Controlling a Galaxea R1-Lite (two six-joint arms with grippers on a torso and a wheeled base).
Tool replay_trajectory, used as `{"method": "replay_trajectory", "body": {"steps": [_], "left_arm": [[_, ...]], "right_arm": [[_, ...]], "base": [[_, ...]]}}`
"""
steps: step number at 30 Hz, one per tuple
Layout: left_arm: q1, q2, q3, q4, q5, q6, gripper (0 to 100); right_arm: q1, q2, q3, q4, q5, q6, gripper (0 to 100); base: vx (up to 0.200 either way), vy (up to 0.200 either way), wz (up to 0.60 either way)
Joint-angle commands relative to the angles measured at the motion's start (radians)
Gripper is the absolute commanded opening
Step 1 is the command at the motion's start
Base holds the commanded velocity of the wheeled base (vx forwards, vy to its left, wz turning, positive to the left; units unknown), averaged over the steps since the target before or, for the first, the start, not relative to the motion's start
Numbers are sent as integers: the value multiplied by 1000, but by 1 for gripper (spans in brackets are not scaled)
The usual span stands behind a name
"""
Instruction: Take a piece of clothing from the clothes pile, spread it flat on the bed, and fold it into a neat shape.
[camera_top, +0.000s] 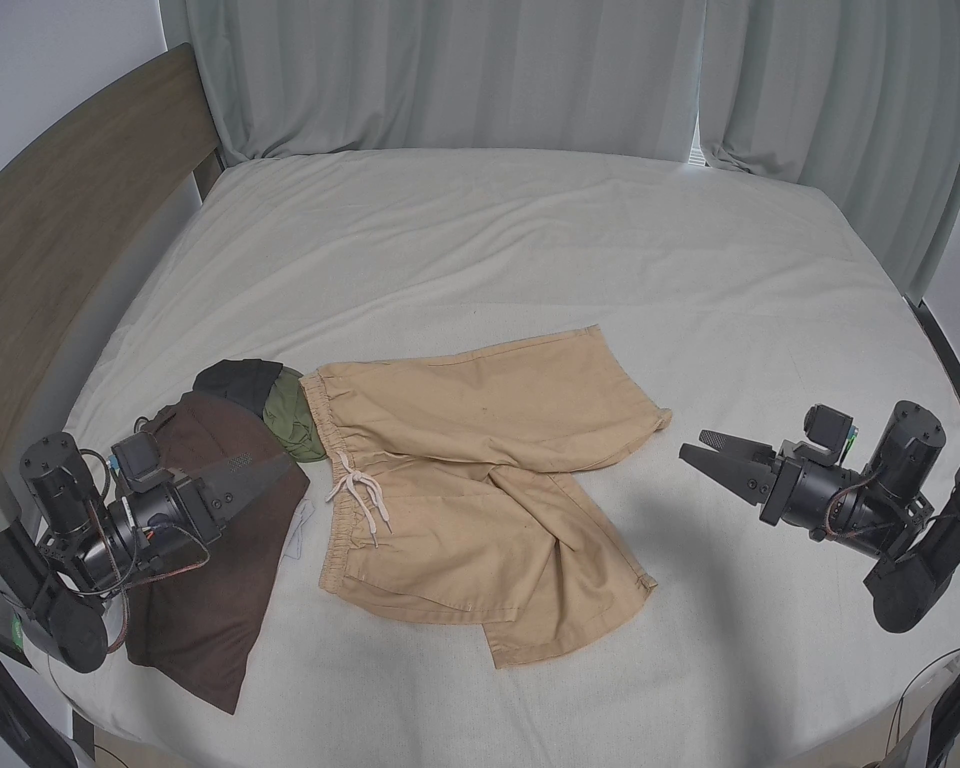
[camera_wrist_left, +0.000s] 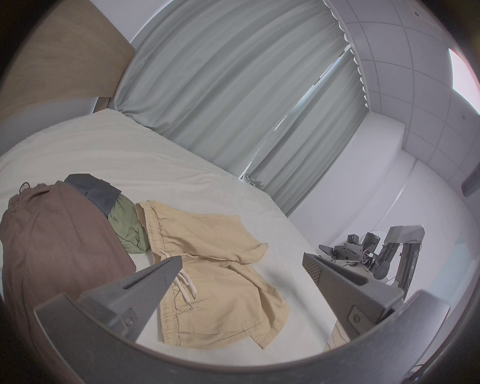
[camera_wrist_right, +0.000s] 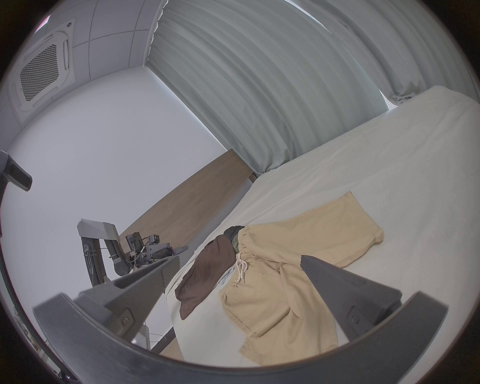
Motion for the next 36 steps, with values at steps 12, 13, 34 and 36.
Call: {"method": "replay_trajectory", "body": {"steps": [12,13,34,36], "left_arm": [[2,6,124,-1,-71,152,100],[4,13,127,-1,-76,167,100],[48,181,136,-2,-115,540,100],[50,184,132,-2,-115,540,100]], "right_arm": [[1,83,35,0,-8,-20,100],[-2,91,35,0,-8,-20,100],[-35,346,22,-1,-46,-96,100],[-42,372,22,-1,-46,-96,100]], "base": [[0,0,0],[0,0,0],[0,0,0],[0,0,0]]}}
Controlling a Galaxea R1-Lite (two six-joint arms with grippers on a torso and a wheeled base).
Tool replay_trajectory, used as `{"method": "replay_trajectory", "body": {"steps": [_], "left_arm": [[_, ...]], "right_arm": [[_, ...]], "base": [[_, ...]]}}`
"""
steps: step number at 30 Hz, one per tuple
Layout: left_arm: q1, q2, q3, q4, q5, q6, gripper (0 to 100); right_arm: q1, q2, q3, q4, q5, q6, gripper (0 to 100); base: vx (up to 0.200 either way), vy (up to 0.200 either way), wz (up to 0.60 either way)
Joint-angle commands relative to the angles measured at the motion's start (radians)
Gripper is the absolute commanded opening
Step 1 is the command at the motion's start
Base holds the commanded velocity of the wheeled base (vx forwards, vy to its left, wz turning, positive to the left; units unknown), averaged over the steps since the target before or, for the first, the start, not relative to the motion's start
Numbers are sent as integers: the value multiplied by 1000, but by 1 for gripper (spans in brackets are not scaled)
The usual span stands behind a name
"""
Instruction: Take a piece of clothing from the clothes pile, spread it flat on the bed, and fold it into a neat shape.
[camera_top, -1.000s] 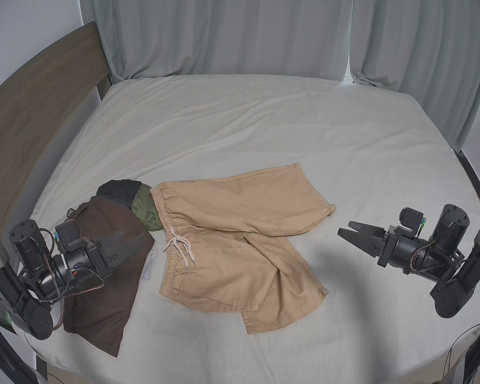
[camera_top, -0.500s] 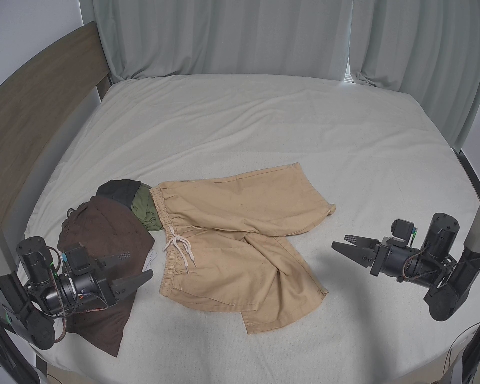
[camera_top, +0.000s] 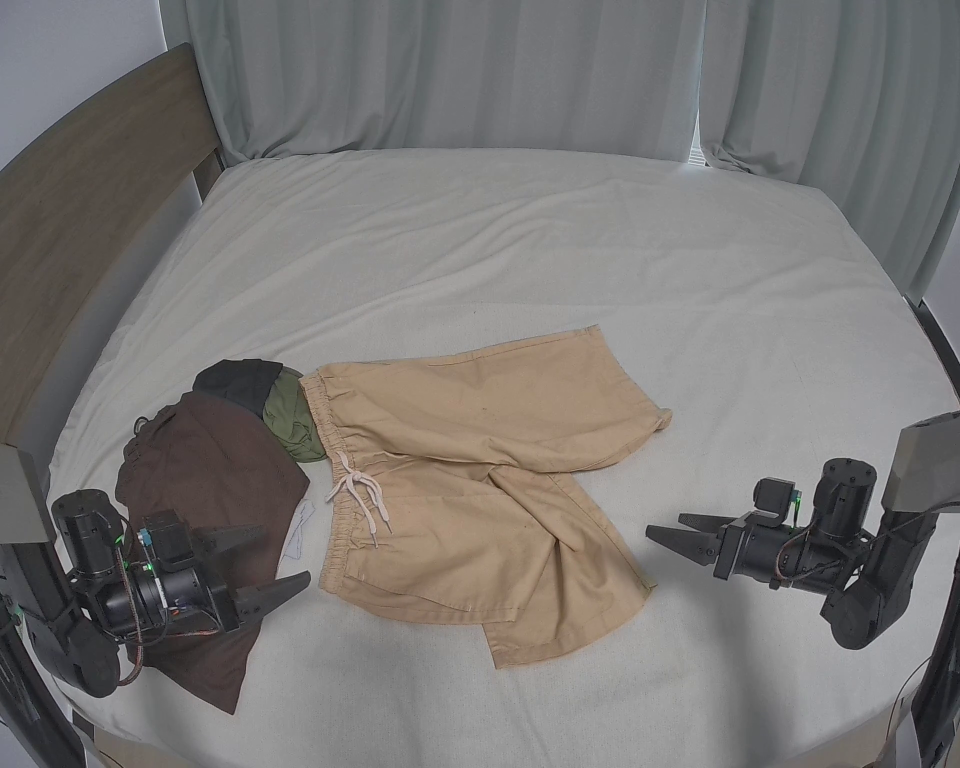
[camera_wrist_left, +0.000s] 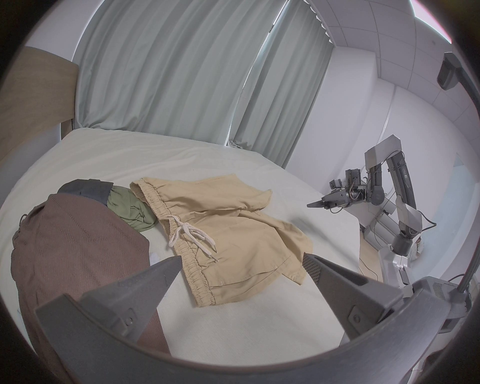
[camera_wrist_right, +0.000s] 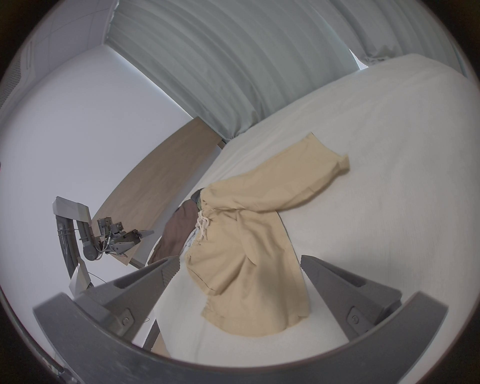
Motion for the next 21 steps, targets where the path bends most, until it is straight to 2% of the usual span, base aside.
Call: {"method": "replay_trajectory", "body": {"steps": [1,7,13,21], "left_arm": [[2,19,-4,0,0,1,100],[-2,14,-1,0,0,1,100],[-4,17,-1,0,0,1,100],[-4,20,-1,0,0,1,100]], "right_arm": [[-18,103,3,-1,0,2,100],[-22,135,13,1,0,53,100],[-24,169,11,-1,0,154,100],[-29,255,2,-2,-1,162,100]], "base": [[0,0,0],[0,0,0],[0,0,0],[0,0,0]]}}
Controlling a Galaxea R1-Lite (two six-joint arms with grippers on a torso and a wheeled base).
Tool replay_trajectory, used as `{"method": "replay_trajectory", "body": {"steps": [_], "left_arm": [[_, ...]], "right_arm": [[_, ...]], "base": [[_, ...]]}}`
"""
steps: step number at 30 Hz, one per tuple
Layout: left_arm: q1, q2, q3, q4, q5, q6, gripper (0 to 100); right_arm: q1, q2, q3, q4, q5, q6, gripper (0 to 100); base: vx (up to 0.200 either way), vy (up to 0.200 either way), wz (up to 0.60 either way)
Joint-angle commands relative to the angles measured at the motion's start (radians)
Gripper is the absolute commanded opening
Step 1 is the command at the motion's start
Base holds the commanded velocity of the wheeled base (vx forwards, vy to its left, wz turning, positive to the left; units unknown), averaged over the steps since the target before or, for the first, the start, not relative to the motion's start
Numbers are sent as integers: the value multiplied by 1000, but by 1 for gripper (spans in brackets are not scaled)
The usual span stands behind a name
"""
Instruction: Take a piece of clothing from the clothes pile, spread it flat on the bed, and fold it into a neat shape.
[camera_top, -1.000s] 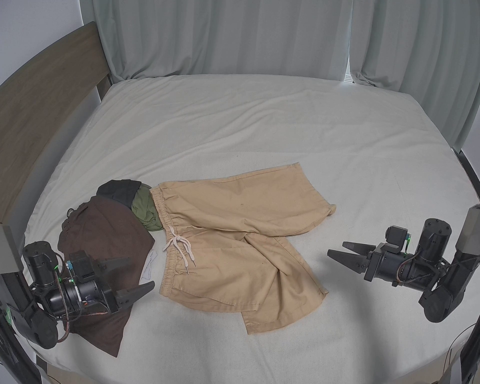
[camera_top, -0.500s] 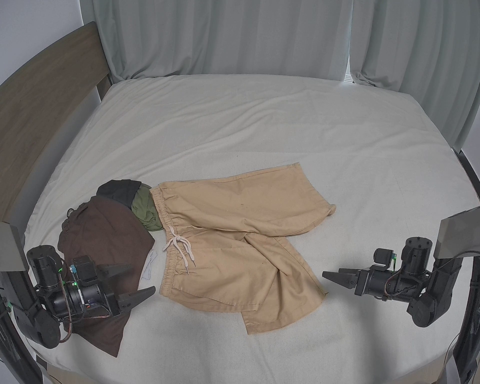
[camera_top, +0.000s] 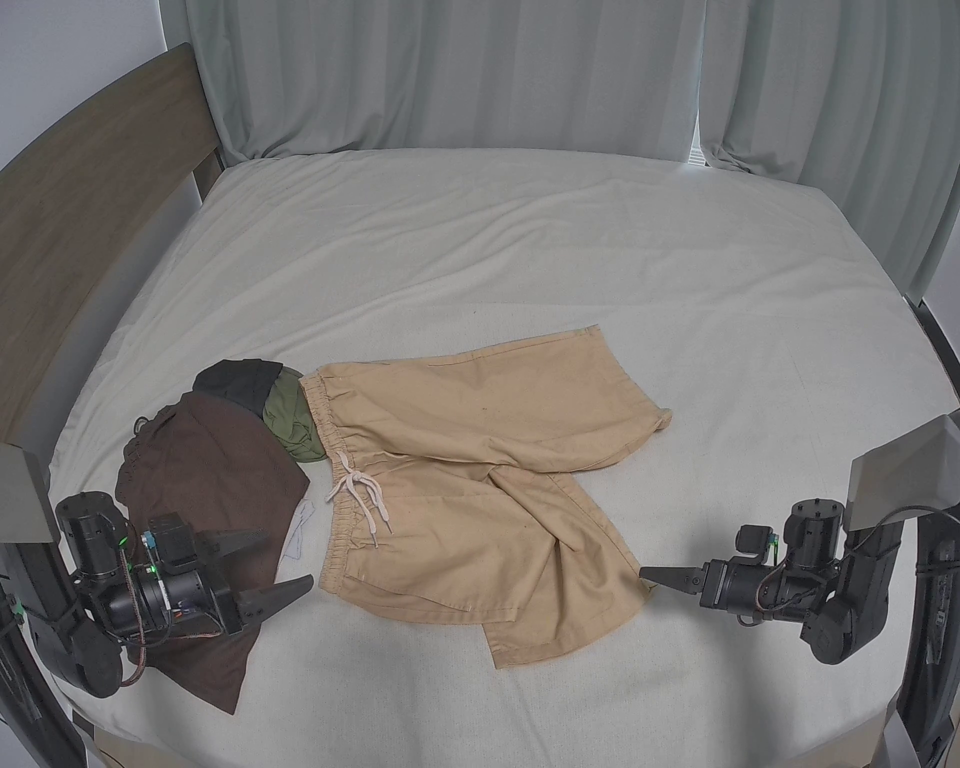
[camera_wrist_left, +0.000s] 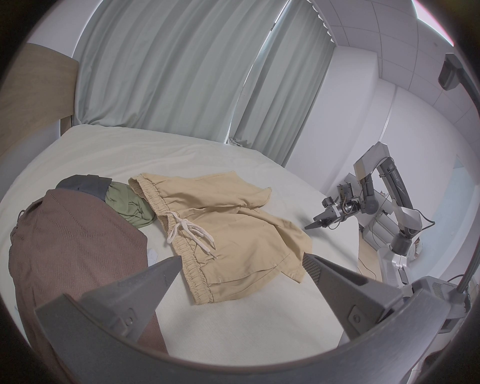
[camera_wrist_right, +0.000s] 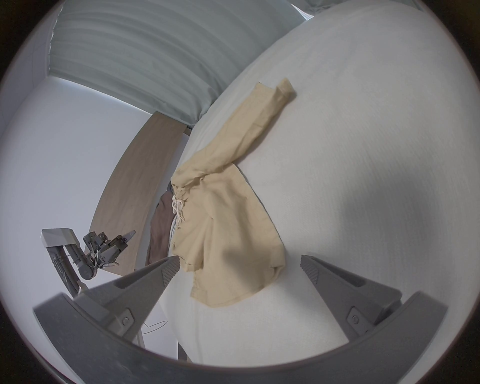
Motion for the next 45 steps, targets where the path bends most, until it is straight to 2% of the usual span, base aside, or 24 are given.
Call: {"method": "replay_trajectory", "body": {"steps": [1,11,17,21,29,34,40,45], "left_arm": [[1,4,0,0,0,0,100],[-2,4,1,0,0,1,100],[-3,5,3,0,0,3,100],[-5,5,3,0,0,3,100],[-6,7,4,0,0,6,100],[-6,14,3,1,0,6,100],[-6,21,1,0,-1,8,100],[-6,21,4,0,-1,9,100]], "right_arm": [[-4,51,-5,-1,2,3,100],[25,90,-8,-1,2,6,100],[64,111,-28,-1,2,56,100],[101,107,-52,-2,2,125,100],[130,99,-83,-4,0,173,100],[127,18,-77,-4,0,211,100],[104,-108,-55,-1,0,310,100],[76,-114,-46,-1,0,311,100]], "base": [[0,0,0],[0,0,0],[0,0,0],[0,0,0],[0,0,0],[0,0,0],[0,0,0],[0,0,0]]}}
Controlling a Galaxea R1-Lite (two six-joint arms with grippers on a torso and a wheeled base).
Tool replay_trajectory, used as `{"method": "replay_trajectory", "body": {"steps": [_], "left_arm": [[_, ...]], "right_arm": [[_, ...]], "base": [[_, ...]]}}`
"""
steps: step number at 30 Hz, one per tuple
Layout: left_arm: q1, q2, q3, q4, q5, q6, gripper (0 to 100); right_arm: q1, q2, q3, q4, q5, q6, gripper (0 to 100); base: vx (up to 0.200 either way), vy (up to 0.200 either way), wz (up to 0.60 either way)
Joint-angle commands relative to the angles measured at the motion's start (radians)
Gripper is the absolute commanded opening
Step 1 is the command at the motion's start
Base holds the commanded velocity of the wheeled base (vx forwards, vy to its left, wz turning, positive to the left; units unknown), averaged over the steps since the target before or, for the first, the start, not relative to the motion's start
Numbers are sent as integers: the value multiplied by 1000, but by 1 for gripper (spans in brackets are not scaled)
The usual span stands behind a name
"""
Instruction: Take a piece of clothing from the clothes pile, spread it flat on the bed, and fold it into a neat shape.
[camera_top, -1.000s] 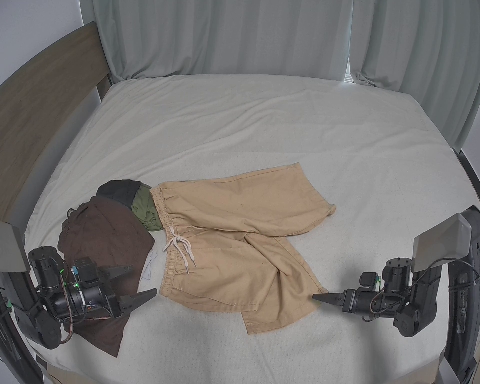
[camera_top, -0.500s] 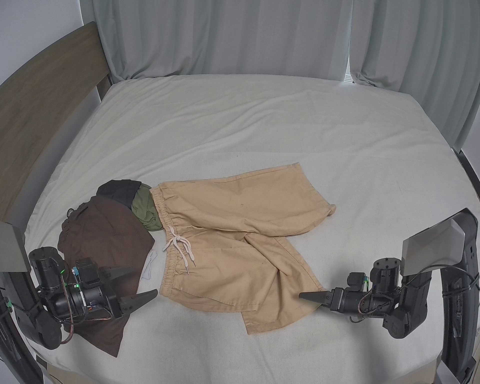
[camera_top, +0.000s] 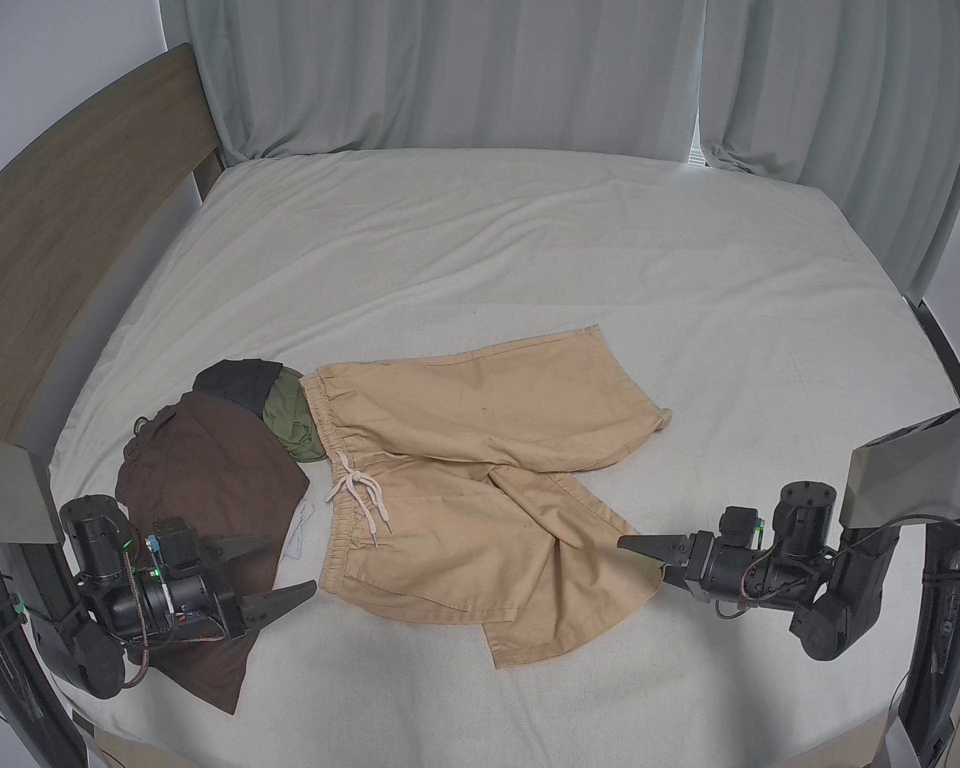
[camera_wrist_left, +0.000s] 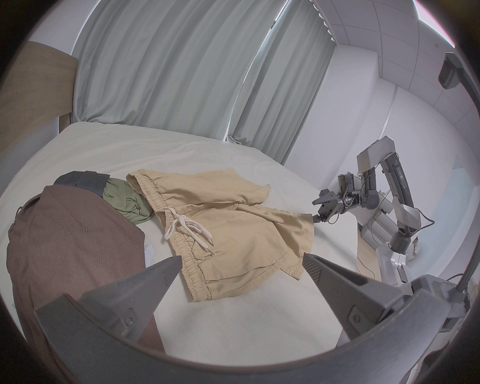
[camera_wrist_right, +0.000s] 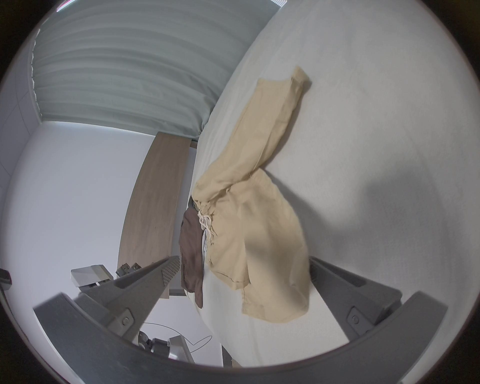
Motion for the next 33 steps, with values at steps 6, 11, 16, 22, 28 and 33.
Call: {"method": "replay_trajectory", "body": {"steps": [6,11,16,22,28,33], "left_arm": [[-4,6,2,-1,0,1,100],[-4,6,0,-1,0,-1,100],[-1,4,0,-1,0,-1,100],[-3,4,0,-1,0,-1,100],[-4,4,0,-1,0,1,100],[-7,1,-3,-1,0,-1,100]], "right_arm": [[-22,-42,16,0,0,-2,100],[-22,-26,25,0,2,-2,0],[-24,9,28,0,2,-16,0],[-55,44,24,0,0,-94,0],[-130,27,-29,0,-3,-107,0],[-154,7,-73,1,-4,-113,0]], "base": [[0,0,0],[0,0,0],[0,0,0],[0,0,0],[0,0,0],[0,0,0]]}}
